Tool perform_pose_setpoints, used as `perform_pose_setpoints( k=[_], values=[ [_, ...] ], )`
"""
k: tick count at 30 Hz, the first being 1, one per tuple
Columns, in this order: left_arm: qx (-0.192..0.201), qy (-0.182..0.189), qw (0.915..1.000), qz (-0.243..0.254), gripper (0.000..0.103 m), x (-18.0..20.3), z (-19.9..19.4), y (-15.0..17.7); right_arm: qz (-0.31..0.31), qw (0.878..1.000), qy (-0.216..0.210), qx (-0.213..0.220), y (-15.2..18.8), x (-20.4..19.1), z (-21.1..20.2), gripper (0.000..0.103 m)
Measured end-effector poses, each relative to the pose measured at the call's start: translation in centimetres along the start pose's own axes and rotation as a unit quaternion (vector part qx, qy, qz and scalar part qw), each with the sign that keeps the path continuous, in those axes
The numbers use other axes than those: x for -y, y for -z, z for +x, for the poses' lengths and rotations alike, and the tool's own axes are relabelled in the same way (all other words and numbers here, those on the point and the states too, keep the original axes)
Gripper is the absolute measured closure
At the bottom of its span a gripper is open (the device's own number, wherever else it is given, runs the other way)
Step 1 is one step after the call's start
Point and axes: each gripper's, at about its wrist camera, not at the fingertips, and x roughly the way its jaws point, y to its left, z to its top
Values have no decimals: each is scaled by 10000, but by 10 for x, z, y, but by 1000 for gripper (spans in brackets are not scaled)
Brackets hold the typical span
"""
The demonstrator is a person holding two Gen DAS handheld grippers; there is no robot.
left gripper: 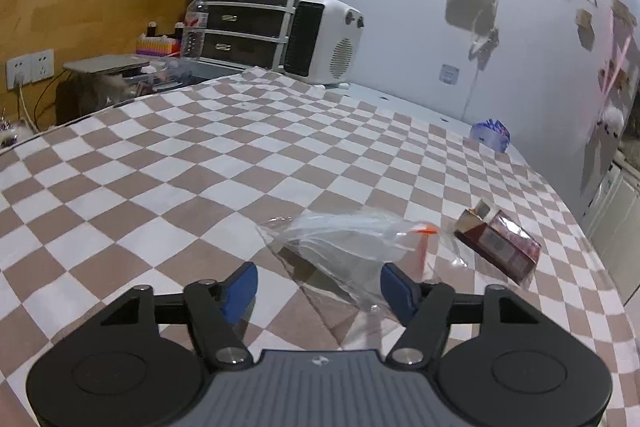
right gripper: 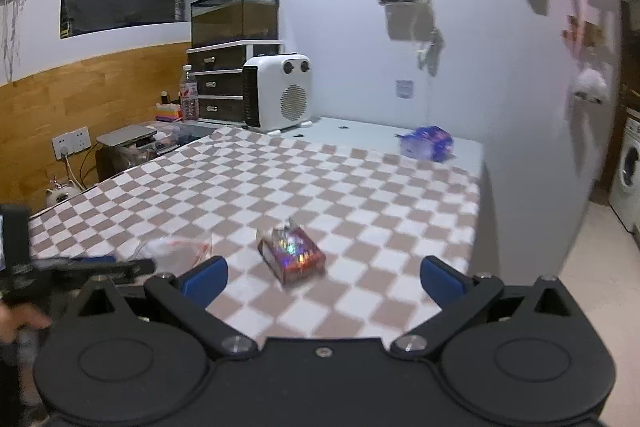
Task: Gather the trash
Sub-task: 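Grasp the clear plastic bag with the left tool while the right tool grasps the red box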
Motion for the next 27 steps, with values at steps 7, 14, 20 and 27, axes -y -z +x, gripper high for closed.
perform_pose_setpoints(
  k=[7,14,20,27],
  values=[
    [78,251,9996,-45,55,1,-2,0,-864,9958,-90,-298,-4,-11,79,0],
    [148,371,9991,-171,81,-2,-3,0,-751,9959,-237,-435,6,-15,129,0],
    [-188,565,9972,-448,84,-8,5,1,-783,9944,-348,-617,10,-26,158,0],
    [-308,794,9949,-537,88,-8,6,3,-689,9931,-460,-833,16,-35,174,25]
  ],
)
